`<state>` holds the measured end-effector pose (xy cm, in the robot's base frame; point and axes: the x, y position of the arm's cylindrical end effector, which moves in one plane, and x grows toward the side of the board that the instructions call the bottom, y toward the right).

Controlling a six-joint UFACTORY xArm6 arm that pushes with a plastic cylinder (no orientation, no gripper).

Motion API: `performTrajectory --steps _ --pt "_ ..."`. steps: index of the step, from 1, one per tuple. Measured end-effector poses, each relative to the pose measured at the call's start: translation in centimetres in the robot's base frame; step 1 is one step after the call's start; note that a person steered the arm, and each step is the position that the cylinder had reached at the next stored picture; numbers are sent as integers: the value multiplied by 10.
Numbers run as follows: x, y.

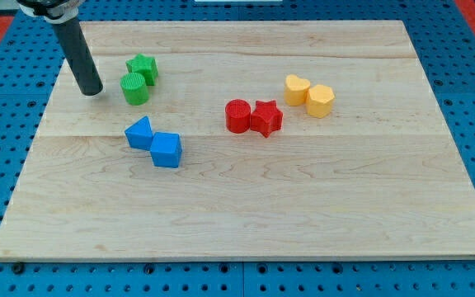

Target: Slide the green circle right a bit

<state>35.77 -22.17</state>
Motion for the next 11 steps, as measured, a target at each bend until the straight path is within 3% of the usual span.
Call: performTrajectory --steps 2,3,4,5,11 --pt "10 -1" --pt "38 3" --pt "-8 -7" --pt "-14 20" --pt "17 58"
